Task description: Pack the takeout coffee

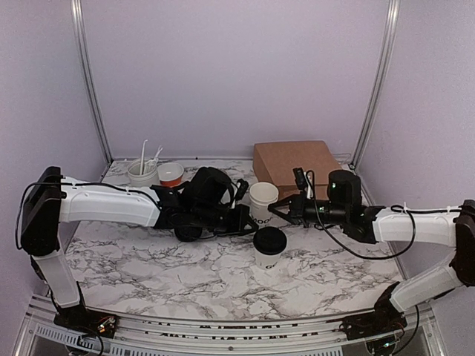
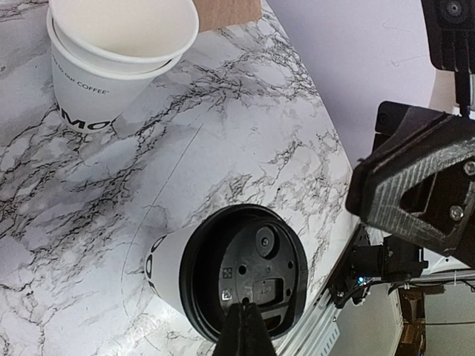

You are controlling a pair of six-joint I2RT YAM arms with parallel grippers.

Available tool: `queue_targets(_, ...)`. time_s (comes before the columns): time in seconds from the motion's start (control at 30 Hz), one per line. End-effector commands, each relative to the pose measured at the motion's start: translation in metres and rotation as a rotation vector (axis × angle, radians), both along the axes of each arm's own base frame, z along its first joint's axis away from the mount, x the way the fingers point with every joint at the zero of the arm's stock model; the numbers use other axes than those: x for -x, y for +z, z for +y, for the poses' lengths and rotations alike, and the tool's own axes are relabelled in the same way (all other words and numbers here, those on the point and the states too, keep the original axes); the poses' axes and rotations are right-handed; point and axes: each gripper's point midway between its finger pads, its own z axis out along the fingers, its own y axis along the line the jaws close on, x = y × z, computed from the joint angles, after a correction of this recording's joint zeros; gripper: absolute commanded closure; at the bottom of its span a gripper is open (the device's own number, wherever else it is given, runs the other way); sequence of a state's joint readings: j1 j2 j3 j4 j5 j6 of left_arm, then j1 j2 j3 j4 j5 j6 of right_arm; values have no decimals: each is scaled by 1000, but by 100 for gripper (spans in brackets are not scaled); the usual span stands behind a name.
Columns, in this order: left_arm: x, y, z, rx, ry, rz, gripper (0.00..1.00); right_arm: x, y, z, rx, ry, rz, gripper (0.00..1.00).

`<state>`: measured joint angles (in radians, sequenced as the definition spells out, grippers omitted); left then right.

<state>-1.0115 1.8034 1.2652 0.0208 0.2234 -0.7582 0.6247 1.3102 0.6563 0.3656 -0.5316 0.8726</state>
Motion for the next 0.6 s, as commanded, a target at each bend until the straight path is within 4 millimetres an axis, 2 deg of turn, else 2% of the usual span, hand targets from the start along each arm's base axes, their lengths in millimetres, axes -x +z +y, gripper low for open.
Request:
queue_targets(0.0, 0, 12, 9, 5, 10, -22, 100, 7, -44, -1, 112, 6, 87, 100)
queue_targets(0.13, 1, 10, 10, 0, 11, -18, 100, 15, -86, -10, 202, -3, 167, 100)
queue_targets(0.23, 1, 9, 10, -1, 9, -15, 100, 17, -91, -13, 215, -6, 178, 100)
queue_targets(0.37, 2, 10, 9, 1, 8, -16, 100, 12, -72, -12, 197, -16, 137, 100)
queue_targets(0.57, 1, 12, 9, 5, 6, -20, 100, 4, -22, -1, 146, -9, 30, 100)
